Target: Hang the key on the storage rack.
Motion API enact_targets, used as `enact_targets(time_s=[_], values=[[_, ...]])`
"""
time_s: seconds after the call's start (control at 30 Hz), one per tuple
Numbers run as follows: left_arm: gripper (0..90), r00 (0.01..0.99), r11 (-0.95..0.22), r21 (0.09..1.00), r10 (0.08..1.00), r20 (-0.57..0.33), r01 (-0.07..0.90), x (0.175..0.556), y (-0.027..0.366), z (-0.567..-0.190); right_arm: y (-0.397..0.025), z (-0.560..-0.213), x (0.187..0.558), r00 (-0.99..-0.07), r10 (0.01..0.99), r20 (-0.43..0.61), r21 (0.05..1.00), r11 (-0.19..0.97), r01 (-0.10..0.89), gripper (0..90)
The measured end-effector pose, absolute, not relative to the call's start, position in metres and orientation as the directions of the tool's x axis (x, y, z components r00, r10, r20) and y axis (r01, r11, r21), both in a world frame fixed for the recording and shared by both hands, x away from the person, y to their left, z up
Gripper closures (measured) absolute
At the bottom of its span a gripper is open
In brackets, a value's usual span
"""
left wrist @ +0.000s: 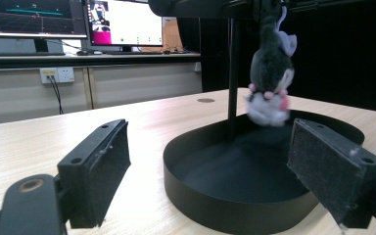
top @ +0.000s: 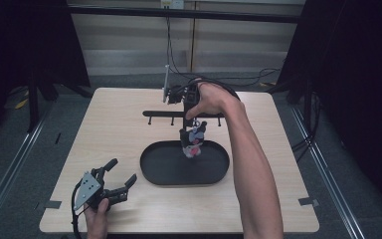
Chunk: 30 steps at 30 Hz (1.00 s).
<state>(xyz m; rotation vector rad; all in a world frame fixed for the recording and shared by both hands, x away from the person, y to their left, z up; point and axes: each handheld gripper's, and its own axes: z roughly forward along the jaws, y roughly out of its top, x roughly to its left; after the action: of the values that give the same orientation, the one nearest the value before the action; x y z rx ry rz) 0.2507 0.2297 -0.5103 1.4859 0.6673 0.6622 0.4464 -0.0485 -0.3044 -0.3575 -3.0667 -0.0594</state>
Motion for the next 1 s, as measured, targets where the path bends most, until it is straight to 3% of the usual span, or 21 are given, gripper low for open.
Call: enact_targets(time_s=[0.4,0.8,0.9,0.97,1.0], values=[[15.4,0.661,-0.005,1.000,0.751,-0.007,0.016,0.251,0.229,-0.511,-0.048,-0.305,0.444,-0.973,0.224,0.061,0.041,0.973,0.227,84.9],[15.4,0.661,-0.007,1.000,0.751,-0.005,0.015,0.251,0.229,-0.510,-0.054,-0.298,0.437,-0.970,0.236,0.052,0.116,0.964,0.241,73.0],[15.4,0.660,-0.007,1.000,0.751,-0.005,0.015,0.251,0.229,-0.510,-0.058,-0.294,0.433,-0.967,0.249,0.044,0.150,0.956,0.253,69.4],[15.4,0.661,-0.011,1.000,0.750,0.000,0.013,0.251,0.229,-0.510,-0.060,-0.291,0.431,-0.963,0.267,0.048,0.188,0.944,0.271,62.2],[15.4,0.661,-0.013,1.000,0.751,0.001,0.014,0.250,0.229,-0.510,-0.062,-0.290,0.430,-0.957,0.283,0.059,0.208,0.934,0.289,63.4]])
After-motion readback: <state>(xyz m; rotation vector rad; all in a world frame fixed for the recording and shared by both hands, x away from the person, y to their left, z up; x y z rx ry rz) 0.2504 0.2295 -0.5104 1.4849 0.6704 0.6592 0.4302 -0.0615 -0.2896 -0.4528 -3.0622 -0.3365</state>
